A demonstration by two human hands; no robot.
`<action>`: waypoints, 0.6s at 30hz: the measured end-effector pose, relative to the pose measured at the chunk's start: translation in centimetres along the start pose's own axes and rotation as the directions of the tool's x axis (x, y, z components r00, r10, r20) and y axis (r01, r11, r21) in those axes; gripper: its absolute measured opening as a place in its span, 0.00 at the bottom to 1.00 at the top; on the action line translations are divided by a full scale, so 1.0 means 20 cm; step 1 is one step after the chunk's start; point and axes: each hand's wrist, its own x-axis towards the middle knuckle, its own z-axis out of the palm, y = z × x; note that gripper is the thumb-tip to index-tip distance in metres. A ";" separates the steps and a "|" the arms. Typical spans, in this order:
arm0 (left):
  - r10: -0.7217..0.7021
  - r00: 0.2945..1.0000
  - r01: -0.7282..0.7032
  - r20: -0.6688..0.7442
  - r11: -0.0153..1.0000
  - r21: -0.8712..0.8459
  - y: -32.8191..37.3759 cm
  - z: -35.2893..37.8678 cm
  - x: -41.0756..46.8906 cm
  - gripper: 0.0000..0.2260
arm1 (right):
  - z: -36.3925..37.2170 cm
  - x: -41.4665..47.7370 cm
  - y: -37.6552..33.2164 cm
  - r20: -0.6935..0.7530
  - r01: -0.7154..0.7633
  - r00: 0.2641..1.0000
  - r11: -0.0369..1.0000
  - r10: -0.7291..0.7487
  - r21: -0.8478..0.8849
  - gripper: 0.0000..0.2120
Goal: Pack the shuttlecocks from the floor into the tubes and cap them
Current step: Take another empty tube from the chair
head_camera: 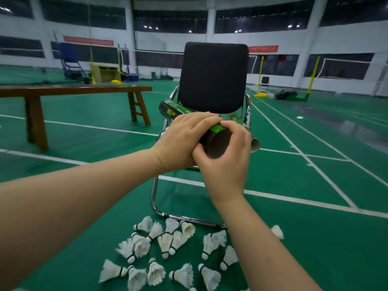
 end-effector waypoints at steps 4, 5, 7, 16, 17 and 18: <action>-0.119 0.987 0.107 0.112 0.988 0.108 0.04 -0.14 -0.19 0.29 | 0.04 -0.13 -0.09 0.159 -0.125 0.981 0.988 0.109 0.091 0.25; -0.156 0.975 0.137 0.155 0.982 0.128 0.05 -0.18 -0.23 0.30 | 0.06 -0.16 -0.10 0.202 -0.163 0.969 0.981 0.140 0.101 0.25; -0.216 0.942 0.176 0.256 0.969 0.172 0.06 -0.21 -0.31 0.34 | 0.08 -0.23 -0.12 0.275 -0.242 0.940 0.963 0.203 0.119 0.25; -0.285 0.806 0.344 0.519 0.939 -0.020 -0.13 -0.04 -0.65 0.34 | 0.25 -0.53 0.00 0.500 -0.419 0.785 0.908 0.366 -0.007 0.27; -0.275 0.800 0.349 0.534 0.936 -0.040 -0.16 0.00 -0.70 0.33 | 0.27 -0.58 0.03 0.527 -0.438 0.758 0.899 0.384 -0.026 0.27; -0.264 0.794 0.352 0.548 0.934 -0.061 -0.19 0.04 -0.75 0.33 | 0.29 -0.63 0.06 0.548 -0.458 0.732 0.888 0.405 -0.044 0.27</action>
